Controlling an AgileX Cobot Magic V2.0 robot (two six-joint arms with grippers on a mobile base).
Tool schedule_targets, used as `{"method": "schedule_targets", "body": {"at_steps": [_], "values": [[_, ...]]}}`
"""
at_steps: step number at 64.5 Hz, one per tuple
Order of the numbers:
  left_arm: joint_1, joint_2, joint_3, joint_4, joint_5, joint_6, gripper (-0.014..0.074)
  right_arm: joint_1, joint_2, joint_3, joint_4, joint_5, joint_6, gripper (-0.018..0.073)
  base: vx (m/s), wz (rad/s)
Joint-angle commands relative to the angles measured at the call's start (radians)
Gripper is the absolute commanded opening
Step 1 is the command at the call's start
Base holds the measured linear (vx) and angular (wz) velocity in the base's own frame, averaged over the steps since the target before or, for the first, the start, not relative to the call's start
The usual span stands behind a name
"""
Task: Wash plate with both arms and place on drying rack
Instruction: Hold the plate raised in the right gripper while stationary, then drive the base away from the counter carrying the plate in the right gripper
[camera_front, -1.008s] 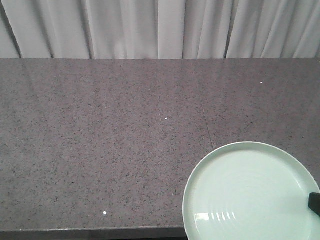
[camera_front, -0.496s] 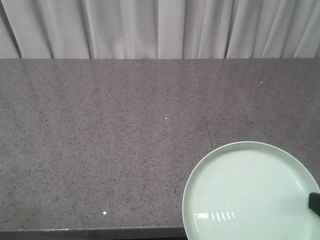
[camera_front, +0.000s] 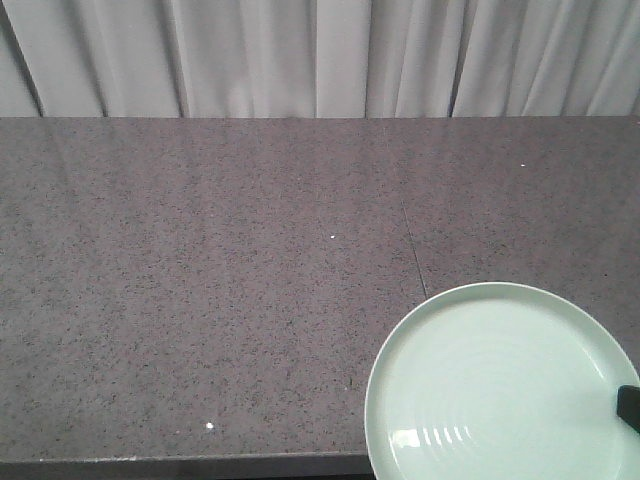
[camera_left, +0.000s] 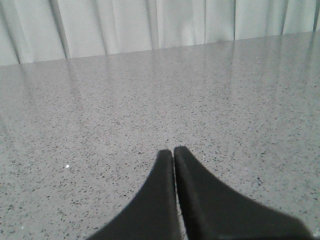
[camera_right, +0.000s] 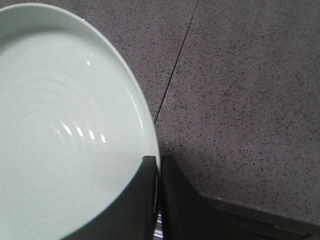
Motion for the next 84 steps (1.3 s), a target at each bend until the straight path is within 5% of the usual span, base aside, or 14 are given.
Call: {"method": "schedule_targets", "body": {"at_steps": [1, 84], "values": [[-0.004, -0.015, -0.022, -0.006, -0.072, -0.007, -0.0006, -0.007, 0.006, -0.026, 0.042, -0.051, -0.001, -0.0001, 0.00, 0.00], [-0.004, -0.015, -0.022, -0.006, -0.072, -0.007, -0.0006, -0.007, 0.006, -0.026, 0.042, -0.051, -0.001, -0.0001, -0.02, 0.08]]}}
